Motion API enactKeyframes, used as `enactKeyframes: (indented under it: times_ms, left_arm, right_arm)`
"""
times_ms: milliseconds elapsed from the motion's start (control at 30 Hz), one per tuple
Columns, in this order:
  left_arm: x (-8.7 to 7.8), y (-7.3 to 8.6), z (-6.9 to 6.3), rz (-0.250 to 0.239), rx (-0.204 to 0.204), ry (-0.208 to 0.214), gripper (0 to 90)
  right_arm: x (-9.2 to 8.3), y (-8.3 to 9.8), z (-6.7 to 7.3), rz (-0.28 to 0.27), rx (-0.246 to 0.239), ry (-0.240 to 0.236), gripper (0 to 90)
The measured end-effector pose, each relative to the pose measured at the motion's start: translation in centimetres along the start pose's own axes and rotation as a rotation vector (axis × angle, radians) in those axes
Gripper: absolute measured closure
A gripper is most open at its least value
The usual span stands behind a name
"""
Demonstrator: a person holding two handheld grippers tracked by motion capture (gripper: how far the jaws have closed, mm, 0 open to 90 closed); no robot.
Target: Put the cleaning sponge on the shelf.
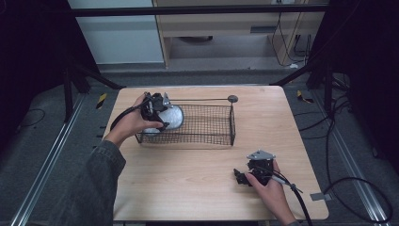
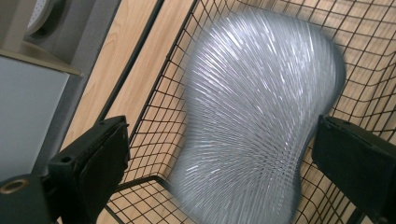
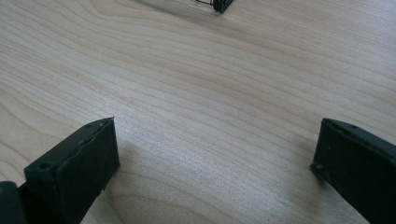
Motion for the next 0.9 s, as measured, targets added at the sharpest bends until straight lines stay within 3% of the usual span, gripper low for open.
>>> enactKeyframes:
  times_ms: [633,833,900]
  left_arm:
    - [-1.3,-0.1,-0.7,-0.044,-0.006,0.013,5.7]
    - [-1.7,-0.3,-1.0,-0.073,-0.026,0.026,5.1]
    - [-2.0,-0.4,-1.3,-0.087,-0.050,0.036,5.1]
  right_arm:
    - [0.0,0.0,0.0,-0.001,0.000,0.000,0.4]
    - [0.0,0.0,0.0,-0.001,-0.001,0.000,0.4]
    - [0.0,0.0,0.0,-0.001,0.000,0.000,0.4]
Point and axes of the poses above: each handheld gripper's, and its own axes: x roughly forward along the jaws, y roughly out of its underside, z roughly to its left, the point moved 5 cm from there along x, roughly forward along the jaws, and after that the axes turned 13 degrees about z, right-handed, at the moved point
